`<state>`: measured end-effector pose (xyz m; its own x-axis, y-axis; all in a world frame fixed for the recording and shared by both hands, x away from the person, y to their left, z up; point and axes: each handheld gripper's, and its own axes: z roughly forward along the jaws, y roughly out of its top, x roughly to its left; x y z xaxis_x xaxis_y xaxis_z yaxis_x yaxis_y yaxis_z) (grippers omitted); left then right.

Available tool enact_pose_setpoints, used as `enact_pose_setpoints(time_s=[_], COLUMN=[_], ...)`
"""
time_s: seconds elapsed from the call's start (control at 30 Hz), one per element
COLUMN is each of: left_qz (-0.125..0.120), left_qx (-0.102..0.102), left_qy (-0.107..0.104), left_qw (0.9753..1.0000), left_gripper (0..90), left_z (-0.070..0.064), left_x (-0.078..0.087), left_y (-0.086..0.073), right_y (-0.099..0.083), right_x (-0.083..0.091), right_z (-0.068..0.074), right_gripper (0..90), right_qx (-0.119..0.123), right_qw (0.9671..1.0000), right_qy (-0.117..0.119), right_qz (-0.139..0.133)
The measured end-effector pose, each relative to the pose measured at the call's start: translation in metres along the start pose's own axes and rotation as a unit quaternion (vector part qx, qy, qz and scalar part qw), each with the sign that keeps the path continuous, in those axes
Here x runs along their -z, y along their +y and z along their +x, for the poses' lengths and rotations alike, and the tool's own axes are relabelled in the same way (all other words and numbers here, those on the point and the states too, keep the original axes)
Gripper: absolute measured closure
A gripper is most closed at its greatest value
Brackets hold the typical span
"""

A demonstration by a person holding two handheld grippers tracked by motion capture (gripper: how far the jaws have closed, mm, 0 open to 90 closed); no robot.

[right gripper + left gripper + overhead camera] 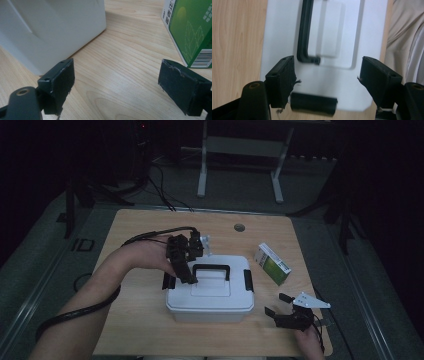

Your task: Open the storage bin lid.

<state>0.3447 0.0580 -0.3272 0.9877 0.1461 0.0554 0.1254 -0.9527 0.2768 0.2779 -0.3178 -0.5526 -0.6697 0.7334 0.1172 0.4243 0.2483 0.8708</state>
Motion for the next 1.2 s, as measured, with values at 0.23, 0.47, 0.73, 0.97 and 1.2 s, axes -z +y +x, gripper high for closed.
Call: enact_pose_setpoints(time_s=[0.23,0.47,0.73,0.97,1.2], left_qz=[0.003,0.014,0.047,0.066,0.070], left_qx=[-0.019,-0.027,-0.035,-0.051,-0.045], left_qy=[0.001,0.004,0.007,0.011,0.006], left_qw=[0.9998,0.9995,0.9982,0.9965,0.9965], left_gripper=[28.5,31.7,43.0,56.9,72.6], left_z=[0.006,0.015,0.020,0.018,0.018], left_x=[-0.008,-0.019,-0.034,-0.044,-0.052], left_y=[0.020,0.036,0.044,0.051,0.053], right_y=[-0.001,-0.001,-0.001,-0.001,-0.001], right_x=[0.000,0.001,0.001,0.001,0.001], right_z=[0.001,0.000,0.000,0.000,0.000], right_gripper=[13.6,13.6,13.6,13.7,13.8], right_qx=[0.005,0.002,0.002,0.001,0.001], right_qw=[1.0000,1.0000,1.0000,0.9999,0.9999], right_qy=[0.002,0.005,0.008,0.010,0.012], right_qz=[0.002,-0.001,-0.002,-0.001,0.000])
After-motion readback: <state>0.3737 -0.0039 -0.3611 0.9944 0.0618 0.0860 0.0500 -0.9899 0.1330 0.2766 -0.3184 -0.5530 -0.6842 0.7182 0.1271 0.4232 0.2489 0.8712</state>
